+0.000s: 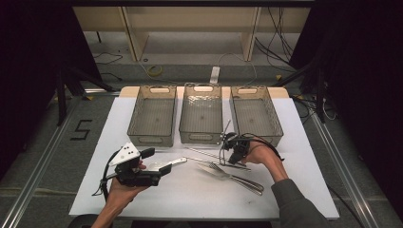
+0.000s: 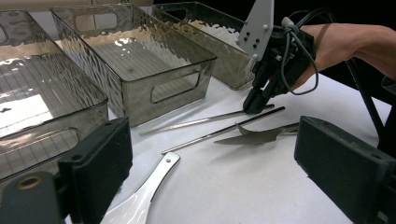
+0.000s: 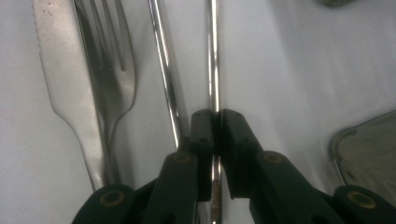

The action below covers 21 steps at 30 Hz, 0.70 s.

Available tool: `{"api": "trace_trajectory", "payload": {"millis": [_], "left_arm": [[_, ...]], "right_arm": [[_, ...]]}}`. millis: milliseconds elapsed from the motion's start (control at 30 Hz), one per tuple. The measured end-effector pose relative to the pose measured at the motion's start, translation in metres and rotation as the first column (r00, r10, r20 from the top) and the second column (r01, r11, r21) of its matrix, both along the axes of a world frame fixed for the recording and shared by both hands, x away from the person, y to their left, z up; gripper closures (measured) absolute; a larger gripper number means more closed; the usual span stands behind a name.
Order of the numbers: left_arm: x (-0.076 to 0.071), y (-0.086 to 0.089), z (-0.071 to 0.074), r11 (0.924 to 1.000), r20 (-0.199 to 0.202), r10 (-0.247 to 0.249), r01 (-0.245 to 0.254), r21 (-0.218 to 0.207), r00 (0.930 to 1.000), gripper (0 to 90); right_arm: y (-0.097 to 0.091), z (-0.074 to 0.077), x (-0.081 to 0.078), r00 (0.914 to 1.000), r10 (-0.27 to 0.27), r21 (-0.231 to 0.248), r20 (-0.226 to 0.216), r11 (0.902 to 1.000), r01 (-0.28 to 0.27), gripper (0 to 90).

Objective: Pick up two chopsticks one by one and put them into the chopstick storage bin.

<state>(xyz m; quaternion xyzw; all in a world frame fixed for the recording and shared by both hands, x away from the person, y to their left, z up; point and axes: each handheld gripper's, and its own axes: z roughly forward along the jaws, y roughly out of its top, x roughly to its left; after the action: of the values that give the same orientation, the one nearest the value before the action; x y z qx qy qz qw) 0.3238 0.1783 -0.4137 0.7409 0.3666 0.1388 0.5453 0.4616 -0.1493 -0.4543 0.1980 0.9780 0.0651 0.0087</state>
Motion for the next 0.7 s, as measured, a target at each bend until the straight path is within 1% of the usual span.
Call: {"api": "trace_trajectory", "payload": {"millis": [100,200,233,333,400,567,633,667,700], "left_arm": [[0.0,0.0001,0.0,1.0,0.0,0.0,0.0,0.0,1.0,10.8],[0.0,0.0001,0.0,1.0,0.0,0.0,0.0,-0.001,1.0,10.8],[0.0,0.0,0.0,1.0,0.0,0.0,0.0,0.0,1.0,10.8],[-0.0001,-0.0002,0.0001,1.0,0.0,-0.001,0.001,0.0,1.0,10.8],[-0.0001,-0.0002,0.0002,1.0,0.0,-0.002,0.002,0.0,1.0,10.8],[-0.0001,0.0005,0.0005,1.0,0.001,-0.001,0.001,-0.004,1.0,10.8],[0.0,0.0007,0.0006,1.0,0.0,-0.001,0.001,-0.003,1.0,10.8],[0.0,0.0006,0.0006,1.0,0.0,-0.001,0.001,-0.004,1.0,10.8],[0.0,0.0006,0.0006,1.0,0.0,-0.001,0.001,-0.003,1.0,10.8]], "right_arm": [[0.0013,0.0001,0.0013,0.9999,0.008,-0.008,-0.009,0.9999,-0.008,84.7],[0.0018,0.0002,0.0012,0.9999,0.015,-0.012,-0.007,0.9998,-0.015,84.9],[0.0024,0.0004,0.001,0.9997,0.025,-0.018,-0.006,0.9995,-0.025,85.0],[0.0032,0.0004,0.0,0.9991,0.042,-0.024,0.004,0.9988,-0.042,85.2],[0.0036,0.0005,-0.0004,0.999,0.044,-0.027,0.007,0.9987,-0.044,85.3],[0.0049,0.002,-0.0025,0.998,0.054,-0.038,0.032,0.9979,-0.053,85.6],[0.0044,0.0041,-0.0028,0.9978,0.053,-0.029,0.042,0.9983,-0.051,85.7],[0.0032,0.0068,-0.0037,0.9977,0.053,-0.015,0.044,0.9985,-0.052,85.7],[0.0032,0.0068,-0.0037,0.9977,0.053,-0.015,0.044,0.9985,-0.052,85.7]]}}
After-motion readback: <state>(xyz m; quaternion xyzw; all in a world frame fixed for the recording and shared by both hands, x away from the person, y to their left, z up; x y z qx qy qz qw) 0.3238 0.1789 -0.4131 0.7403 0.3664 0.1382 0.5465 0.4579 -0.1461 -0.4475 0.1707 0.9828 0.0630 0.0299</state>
